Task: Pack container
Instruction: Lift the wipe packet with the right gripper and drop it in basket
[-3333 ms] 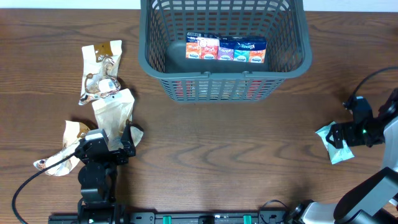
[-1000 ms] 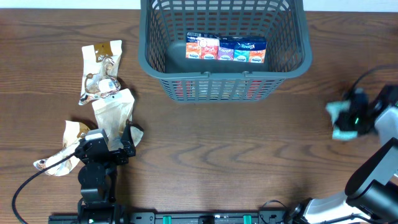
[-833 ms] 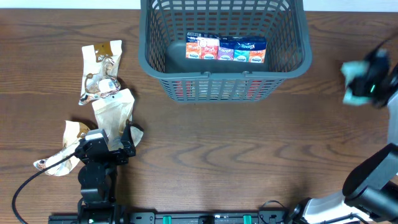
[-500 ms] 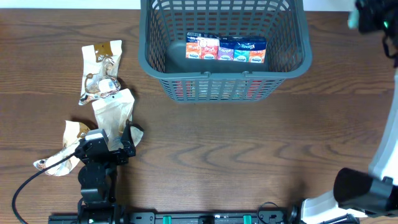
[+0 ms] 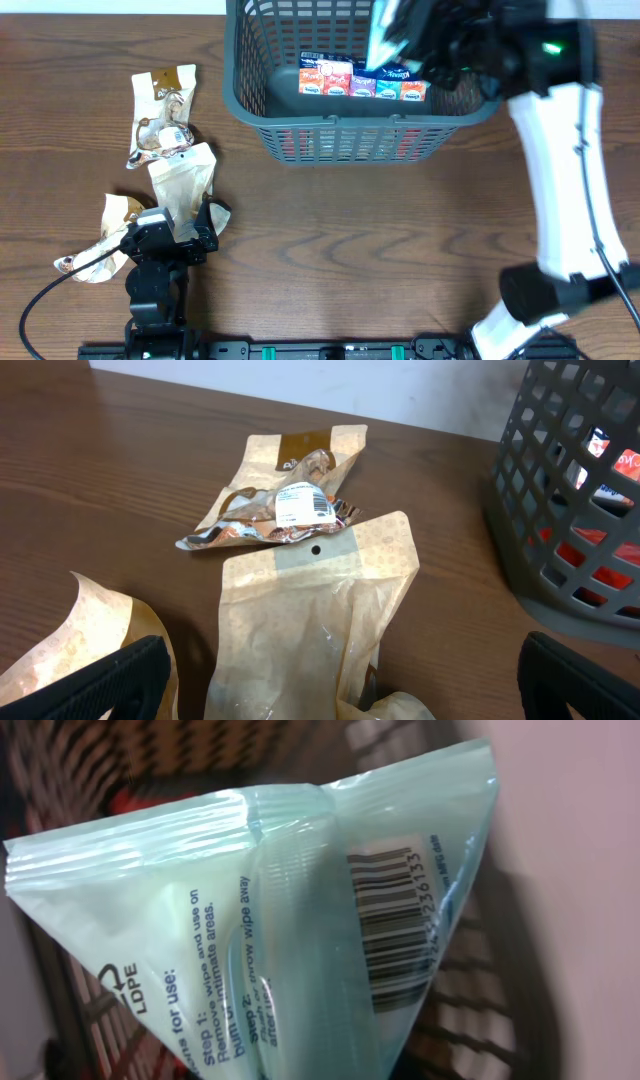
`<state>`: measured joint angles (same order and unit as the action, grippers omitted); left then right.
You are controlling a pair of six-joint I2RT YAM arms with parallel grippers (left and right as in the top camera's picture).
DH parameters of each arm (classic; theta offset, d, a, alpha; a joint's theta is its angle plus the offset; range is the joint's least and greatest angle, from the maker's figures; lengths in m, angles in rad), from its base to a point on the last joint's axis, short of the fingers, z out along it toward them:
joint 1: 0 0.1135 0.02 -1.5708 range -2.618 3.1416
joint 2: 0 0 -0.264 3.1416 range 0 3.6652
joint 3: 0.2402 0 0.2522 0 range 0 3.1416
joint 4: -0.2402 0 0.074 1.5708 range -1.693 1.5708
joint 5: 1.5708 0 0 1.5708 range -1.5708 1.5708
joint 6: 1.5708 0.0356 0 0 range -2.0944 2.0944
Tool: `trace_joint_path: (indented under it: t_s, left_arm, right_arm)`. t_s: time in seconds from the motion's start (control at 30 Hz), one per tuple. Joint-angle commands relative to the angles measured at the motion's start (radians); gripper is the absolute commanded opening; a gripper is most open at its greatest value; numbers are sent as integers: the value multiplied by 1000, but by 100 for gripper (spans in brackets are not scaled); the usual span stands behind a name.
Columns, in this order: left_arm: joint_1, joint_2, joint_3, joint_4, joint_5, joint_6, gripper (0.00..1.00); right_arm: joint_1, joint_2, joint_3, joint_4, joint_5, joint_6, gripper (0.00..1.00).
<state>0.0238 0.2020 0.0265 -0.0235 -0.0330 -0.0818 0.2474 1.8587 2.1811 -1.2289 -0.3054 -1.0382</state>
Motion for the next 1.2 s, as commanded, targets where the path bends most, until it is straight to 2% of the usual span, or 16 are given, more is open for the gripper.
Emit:
trace_joint_path:
  t_s: [0.0,0.27,0.3,0.37,0.43,0.47,0.5,0.53,0.7,0.9,1.03,1.17]
  left_arm:
    - [-3,0,-13,-5,-5,-2,99]
    - [-3,0,-13,-5,-5,-2,99]
    - [-3,0,-13,-5,-5,-2,99]
    - [-3,0,-13,-5,-5,-2,99]
    - [-3,0,-13,-5,-5,-2,99]
    - [-3,0,-13,-4,-5,-2,99]
    - [-3,0,-13,-4,-5,-3,99]
    - [-3,0,-13,-4,-5,-3,99]
    - [-3,0,21,-28,-4,-43,99]
    - [6,52,253,-277,-20,-62,99]
    - [55,233,515,-479,-20,-62,98]
    - [112,492,829,-660,-19,-61,99]
  right_arm:
    - [23,107,-2,-38,21,-138,1]
    - [19,326,-2,-55,28,-120,2]
    - [19,348,-2,-55,28,-105,5]
    - [19,380,-2,-55,30,-75,31]
    - [19,392,-2,-49,31,-42,35]
    - [19,392,-2,-42,27,-15,40]
    - [19,389,0,-39,28,4,54]
    - [19,382,6,-40,28,18,99]
    - [6,308,106,-50,31,82,99]
    - [-104,161,306,19,36,327,99]
    - [-272,71,336,51,34,538,99]
    - [-459,46,336,-25,19,708,99]
